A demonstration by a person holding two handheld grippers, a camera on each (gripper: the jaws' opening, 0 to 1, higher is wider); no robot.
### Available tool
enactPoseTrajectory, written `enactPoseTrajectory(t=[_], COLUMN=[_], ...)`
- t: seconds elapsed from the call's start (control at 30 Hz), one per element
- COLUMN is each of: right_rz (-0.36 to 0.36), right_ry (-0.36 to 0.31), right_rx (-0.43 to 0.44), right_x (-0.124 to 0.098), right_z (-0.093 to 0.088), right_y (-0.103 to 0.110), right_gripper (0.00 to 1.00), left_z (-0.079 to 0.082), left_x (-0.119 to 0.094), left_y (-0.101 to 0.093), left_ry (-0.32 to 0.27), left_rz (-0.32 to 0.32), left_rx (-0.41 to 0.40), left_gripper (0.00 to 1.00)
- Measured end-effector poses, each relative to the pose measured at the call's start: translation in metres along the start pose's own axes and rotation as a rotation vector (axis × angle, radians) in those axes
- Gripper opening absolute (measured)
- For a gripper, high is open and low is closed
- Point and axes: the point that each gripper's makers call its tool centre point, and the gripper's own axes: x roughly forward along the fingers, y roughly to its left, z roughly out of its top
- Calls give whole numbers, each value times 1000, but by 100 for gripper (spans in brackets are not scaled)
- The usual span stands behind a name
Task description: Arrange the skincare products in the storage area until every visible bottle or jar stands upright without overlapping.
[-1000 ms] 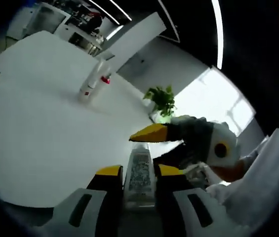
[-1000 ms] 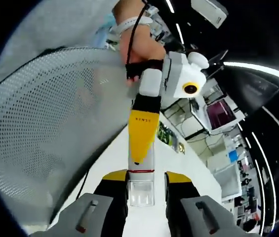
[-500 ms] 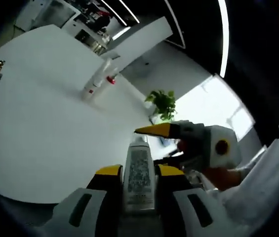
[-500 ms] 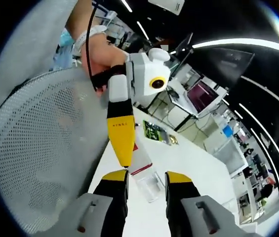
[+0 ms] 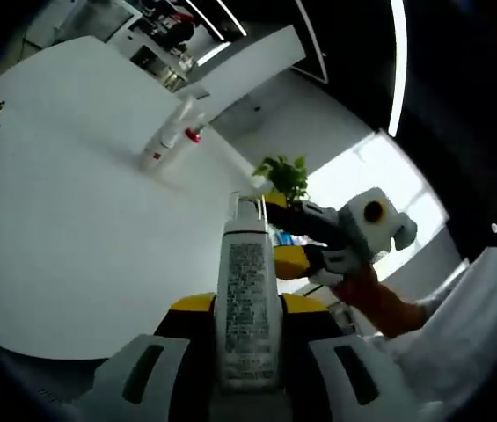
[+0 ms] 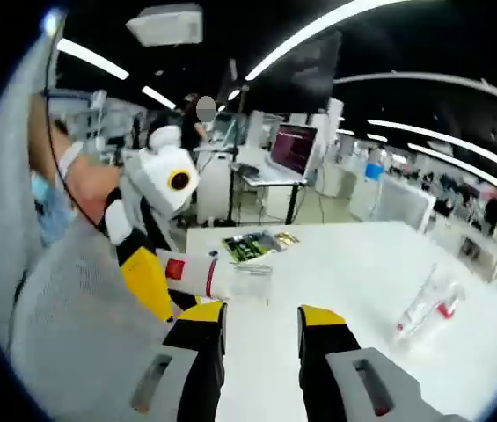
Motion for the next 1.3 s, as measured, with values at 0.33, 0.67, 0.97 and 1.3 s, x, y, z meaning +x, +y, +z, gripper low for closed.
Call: enactPoseTrajectory(t=[0.33,0.67,0.97,1.3], right_rz=[299,286,237,104], right_ry=[-77,-153,-181,-135], right_rx=[617,817,716,472], right_x=[5,18,16,3], right_z=[-5,3,4,10], right_y=[39,43,45,30], right_gripper=[32,18,16,15], left_z=[-1,-16,-15,-13], left_x=[2,6,6,5], left_y=[-6,7,15,20], left_ry=[0,95,118,132], left_rz=[-12,134,218,240], left_rx=[58,365,509,588], left_gripper=[23,23,23,22])
